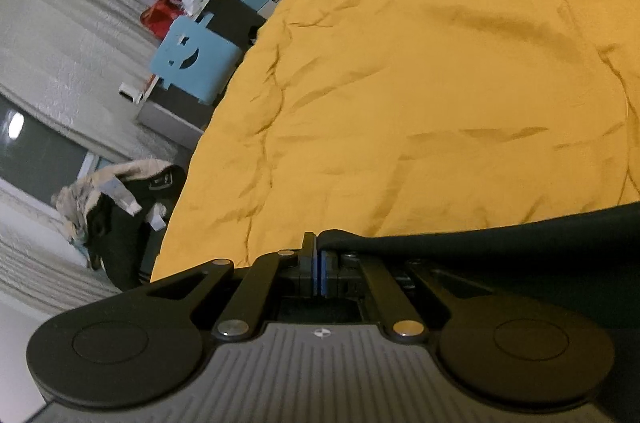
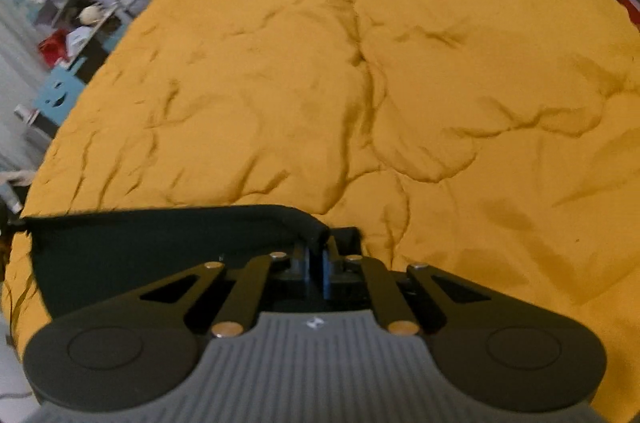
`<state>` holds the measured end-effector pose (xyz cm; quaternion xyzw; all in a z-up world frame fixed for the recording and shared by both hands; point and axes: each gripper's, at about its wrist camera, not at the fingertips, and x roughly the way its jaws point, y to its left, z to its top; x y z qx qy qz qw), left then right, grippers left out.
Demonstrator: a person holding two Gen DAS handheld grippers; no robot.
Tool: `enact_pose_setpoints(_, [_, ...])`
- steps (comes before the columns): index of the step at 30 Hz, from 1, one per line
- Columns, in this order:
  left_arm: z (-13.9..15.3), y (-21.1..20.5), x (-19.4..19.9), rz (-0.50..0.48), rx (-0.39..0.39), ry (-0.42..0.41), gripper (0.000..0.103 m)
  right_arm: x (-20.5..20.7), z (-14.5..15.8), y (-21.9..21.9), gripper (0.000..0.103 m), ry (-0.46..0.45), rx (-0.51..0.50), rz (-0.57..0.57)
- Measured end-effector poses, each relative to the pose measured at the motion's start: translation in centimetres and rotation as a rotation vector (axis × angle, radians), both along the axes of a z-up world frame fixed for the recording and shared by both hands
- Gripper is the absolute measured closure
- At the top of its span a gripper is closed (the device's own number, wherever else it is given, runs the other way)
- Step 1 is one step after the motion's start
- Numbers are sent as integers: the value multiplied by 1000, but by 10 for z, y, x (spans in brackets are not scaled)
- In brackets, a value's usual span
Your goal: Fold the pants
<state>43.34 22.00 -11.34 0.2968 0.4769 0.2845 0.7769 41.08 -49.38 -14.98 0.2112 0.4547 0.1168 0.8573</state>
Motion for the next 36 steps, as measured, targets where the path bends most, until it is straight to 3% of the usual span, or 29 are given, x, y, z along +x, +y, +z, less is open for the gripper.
enact_pose_setpoints(3, [-8,0,4,1,22,10,94,4,-8,5,98,22,6,-29])
enact_pose_setpoints(8, [-4,2,-5,11,-31,-18,84,-6,-9,-15,82,49,91,-68])
enact_pose_setpoints(12, [10,-8,-23,-5,-67,-52,77,-19,-5,-14,77,72,28,-89])
enact_pose_setpoints(15, [29,-24,-44,-32,-138,-86,77,-41,8,-10,74,36,-43,-97])
enact_pose_setpoints(19, [60,-59,-79,-99,-284,-127,77,-80,28,5,72,3,-151,-98])
enact_pose_setpoints(25, [88,-141,-143,-241,-594,-142,78,-133,42,30,62,-31,-217,-136])
enact_pose_setpoints(31, [82,-226,-200,-420,-863,-95,79,-179,45,51,54,-94,-297,-187])
enact_pose_setpoints(34, [68,-260,-218,-467,-1022,-82,79,-196,43,54,53,-110,-279,-215])
enact_pose_setpoints(36, [56,-278,-225,-491,-1069,-90,79,-205,41,56,53,-120,-251,-227])
